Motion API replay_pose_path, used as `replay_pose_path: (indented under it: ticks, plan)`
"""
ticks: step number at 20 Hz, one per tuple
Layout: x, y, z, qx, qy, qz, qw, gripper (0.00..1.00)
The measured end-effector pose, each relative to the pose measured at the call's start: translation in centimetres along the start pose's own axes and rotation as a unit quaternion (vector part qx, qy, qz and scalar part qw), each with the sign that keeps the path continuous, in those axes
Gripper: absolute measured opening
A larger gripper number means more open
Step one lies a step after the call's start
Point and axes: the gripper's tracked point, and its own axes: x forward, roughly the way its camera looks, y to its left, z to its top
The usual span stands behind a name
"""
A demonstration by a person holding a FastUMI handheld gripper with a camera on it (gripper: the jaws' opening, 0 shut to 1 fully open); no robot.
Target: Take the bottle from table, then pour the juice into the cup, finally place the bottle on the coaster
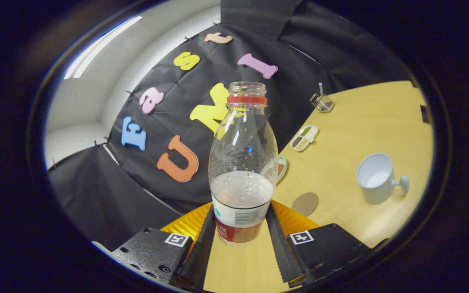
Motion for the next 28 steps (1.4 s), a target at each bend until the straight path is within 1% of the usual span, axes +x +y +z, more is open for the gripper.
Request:
replay_pose_path:
  ticks: [1,3,4,6,9,10,14,15,17,21,25,28]
  plan:
    - [-0.3,0.0,-0.7,-0.031,0.001,-0.009,0.999,0.75]
    - [-1.3,-0.6,-1.6,-0.101,0.004,-0.037,0.994,0.75]
    - [-1.6,-1.1,-2.1,-0.144,0.009,-0.054,0.988,0.75]
    - [-2.3,-1.5,-2.2,-0.222,0.006,-0.074,0.972,0.76]
    - [-2.9,-1.1,-1.7,-0.301,-0.019,-0.095,0.949,0.76]
    - [-2.8,-0.7,-1.4,-0.316,-0.029,-0.098,0.943,0.76]
    - [-1.6,-0.1,-0.1,-0.354,-0.060,-0.111,0.927,0.76]
    - [-1.2,-0.2,0.1,-0.358,-0.063,-0.112,0.925,0.76]
    - [0.4,-0.2,0.7,-0.367,-0.066,-0.111,0.921,0.76]
    - [3.9,-0.8,1.9,-0.403,-0.065,-0.118,0.905,0.76]
    - [7.6,-1.8,2.3,-0.413,-0.056,-0.114,0.902,0.76]
    - [10.5,-2.4,1.6,-0.412,-0.046,-0.108,0.903,0.76]
